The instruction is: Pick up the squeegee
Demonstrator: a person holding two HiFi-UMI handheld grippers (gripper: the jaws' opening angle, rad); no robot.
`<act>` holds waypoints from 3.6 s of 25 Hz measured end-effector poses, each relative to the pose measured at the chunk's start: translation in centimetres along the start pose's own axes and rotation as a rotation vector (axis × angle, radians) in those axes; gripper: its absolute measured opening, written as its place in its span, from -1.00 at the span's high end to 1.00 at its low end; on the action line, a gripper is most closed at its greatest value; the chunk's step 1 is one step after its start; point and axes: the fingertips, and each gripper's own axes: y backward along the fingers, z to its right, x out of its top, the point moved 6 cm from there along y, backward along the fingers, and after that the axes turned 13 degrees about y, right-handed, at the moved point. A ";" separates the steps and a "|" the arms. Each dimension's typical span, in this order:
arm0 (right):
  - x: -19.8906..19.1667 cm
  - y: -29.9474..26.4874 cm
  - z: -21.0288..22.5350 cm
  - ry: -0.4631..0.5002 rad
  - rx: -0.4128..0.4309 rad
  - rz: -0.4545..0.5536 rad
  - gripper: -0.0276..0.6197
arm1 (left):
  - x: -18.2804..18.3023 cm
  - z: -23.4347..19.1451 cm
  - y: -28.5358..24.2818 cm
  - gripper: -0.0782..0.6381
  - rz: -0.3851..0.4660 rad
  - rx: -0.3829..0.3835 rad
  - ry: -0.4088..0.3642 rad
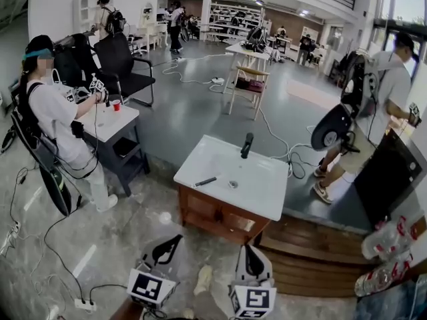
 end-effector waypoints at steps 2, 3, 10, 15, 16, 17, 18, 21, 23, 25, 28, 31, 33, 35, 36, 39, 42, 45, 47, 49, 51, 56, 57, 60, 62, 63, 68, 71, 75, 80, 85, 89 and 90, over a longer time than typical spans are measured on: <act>-0.8 -1.7 0.5 -0.004 0.000 -0.001 0.92 | -0.3 -0.8 -1.7 0.78 -0.002 0.004 -0.001; -1.2 -2.7 0.8 -0.007 0.000 -0.002 0.92 | -0.4 -1.1 -2.7 0.78 -0.002 0.004 -0.002; -3.4 -11.4 3.7 -0.031 0.006 -0.026 0.92 | -0.8 -4.5 -11.5 0.78 -0.041 0.009 -0.002; -4.7 -17.1 6.2 -0.054 0.007 -0.050 0.92 | -0.8 -6.4 -17.6 0.78 -0.085 0.006 0.002; -5.0 -18.2 6.7 -0.059 0.007 -0.056 0.92 | -0.8 -6.8 -18.7 0.78 -0.094 0.006 0.004; -5.3 -19.3 7.1 -0.063 0.007 -0.060 0.92 | -0.8 -7.1 -19.9 0.78 -0.103 0.007 0.006; -5.6 -20.3 7.7 -0.066 0.007 -0.065 0.92 | -0.9 -7.4 -21.1 0.78 -0.110 0.007 0.007; -6.5 -23.2 9.4 -0.074 0.007 -0.082 0.92 | -0.9 -8.1 -24.4 0.78 -0.126 0.005 0.008; -7.3 -24.9 10.3 -0.085 0.004 -0.095 0.92 | -0.9 -8.6 -26.3 0.78 -0.136 0.004 0.006; -7.9 -26.4 11.0 -0.094 0.002 -0.109 0.92 | -0.9 -9.3 -28.0 0.78 -0.144 0.004 0.008; -8.2 -28.3 11.8 -0.099 0.007 -0.116 0.92 | -0.7 -10.0 -30.0 0.78 -0.154 0.007 0.011; -8.3 -29.8 12.5 -0.098 0.004 -0.115 0.92 | -0.7 -10.4 -31.7 0.78 -0.161 0.005 0.009; -8.5 -30.6 12.8 -0.103 0.001 -0.117 0.92 | -0.7 -10.7 -32.7 0.78 -0.162 0.002 0.008; -8.5 -31.2 13.0 -0.108 0.001 -0.122 0.92 | -0.7 -10.9 -33.4 0.78 -0.165 -0.001 0.007; -8.6 -31.4 13.0 -0.109 0.003 -0.123 0.92 | -0.6 -11.0 -33.8 0.78 -0.167 -0.001 0.006; -8.4 -32.1 13.0 -0.112 0.002 -0.126 0.92 | -0.4 -11.4 -34.6 0.78 -0.170 -0.007 0.003; -8.6 -32.9 12.9 -0.126 -0.001 -0.125 0.92 | -0.4 -11.8 -35.4 0.78 -0.174 -0.014 0.001; -8.8 -33.3 13.1 -0.119 -0.006 -0.127 0.92 | -0.4 -12.0 -36.5 0.78 -0.178 -0.027 0.001; -9.1 -33.6 13.2 -0.120 -0.017 -0.135 0.92 | -0.5 -12.2 -37.4 0.78 -0.184 -0.041 0.002; -9.4 -34.4 13.4 -0.124 -0.032 -0.143 0.92 | -0.5 -12.8 -38.5 0.78 -0.187 -0.058 0.002; -9.8 -35.5 13.3 -0.127 -0.056 -0.155 0.92 | -0.7 -13.7 -39.9 0.78 -0.194 -0.085 0.002; -10.1 -37.8 12.9 -0.139 -0.135 -0.187 0.92 | -1.3 -15.9 -43.2 0.78 -0.236 -0.169 -0.005; -10.3 -38.2 12.9 -0.143 -0.145 -0.193 0.92 | -1.4 -16.3 -43.9 0.78 -0.245 -0.181 -0.004; -11.1 -39.2 13.0 -0.162 -0.171 -0.261 0.92 | -1.9 -17.1 -46.1 0.78 -0.282 -0.215 -0.006; -11.9 -39.8 13.1 -0.177 -0.197 -0.290 0.92 | -2.5 -17.4 -47.6 0.78 -0.309 -0.246 -0.008; -12.4 -40.2 13.2 -0.188 -0.212 -0.287 0.92 | -2.9 -17.6 -48.3 0.78 -0.323 -0.260 -0.009; -14.8 -42.3 13.1 -0.236 -0.268 -0.300 0.92 | -5.7 -18.5 -52.1 0.78 -0.341 -0.337 -0.045; -17.0 -42.9 12.8 -0.248 -0.288 -0.341 0.92 | -7.6 -18.7 -53.5 0.78 -0.425 -0.361 -0.041; -19.4 -43.8 12.8 -0.281 -0.321 -0.379 0.92 | -10.3 -19.1 -55.4 0.78 -0.503 -0.388 -0.054; -21.7 -44.2 13.6 -0.312 -0.342 -0.422 0.92 | -13.6 -18.7 -57.8 0.78 -0.557 -0.411 -0.103; -23.2 -44.2 13.5 -0.344 -0.325 -0.469 0.92 | -16.1 -18.5 -59.5 0.78 -0.640 -0.406 -0.087; -23.6 -44.6 14.0 -0.348 -0.333 -0.443 0.92 | -18.4 -18.4 -60.5 0.77 -0.733 -0.382 -0.108; -23.7 -44.5 14.0 -0.354 -0.324 -0.456 0.92 | -18.9 -18.5 -60.6 0.77 -0.758 -0.374 -0.117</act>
